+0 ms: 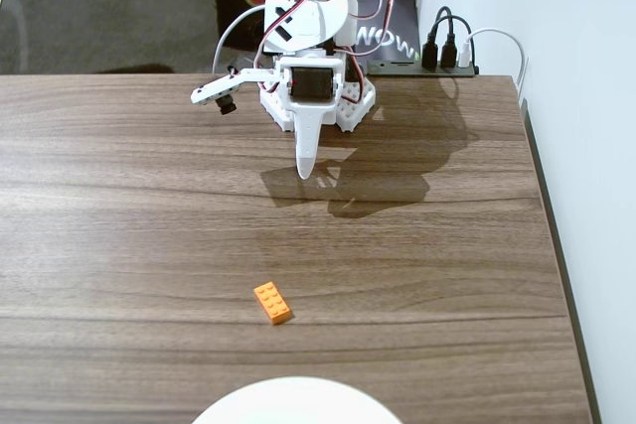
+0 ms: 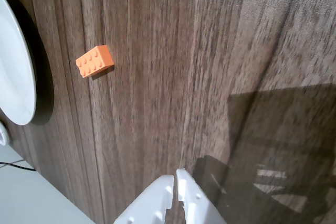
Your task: Grasp a lego block and put it on the plate.
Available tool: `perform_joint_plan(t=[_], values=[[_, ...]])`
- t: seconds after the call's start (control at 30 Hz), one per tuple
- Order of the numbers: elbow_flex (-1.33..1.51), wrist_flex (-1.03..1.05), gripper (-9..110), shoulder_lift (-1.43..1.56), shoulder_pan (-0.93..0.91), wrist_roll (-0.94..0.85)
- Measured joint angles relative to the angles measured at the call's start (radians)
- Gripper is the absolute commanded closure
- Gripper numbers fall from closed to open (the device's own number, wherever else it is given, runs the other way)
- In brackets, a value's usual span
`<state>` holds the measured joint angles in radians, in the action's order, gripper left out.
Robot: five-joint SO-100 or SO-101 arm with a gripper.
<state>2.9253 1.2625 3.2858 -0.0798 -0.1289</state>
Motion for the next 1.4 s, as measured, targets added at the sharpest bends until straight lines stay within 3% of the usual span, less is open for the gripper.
perform_joint_plan(t=[0.17,1.4], values=[[0.002,0.002,101,0.008,0.066,-0.035],[0.002,0.002,101,0.009,0.061,-0.040]])
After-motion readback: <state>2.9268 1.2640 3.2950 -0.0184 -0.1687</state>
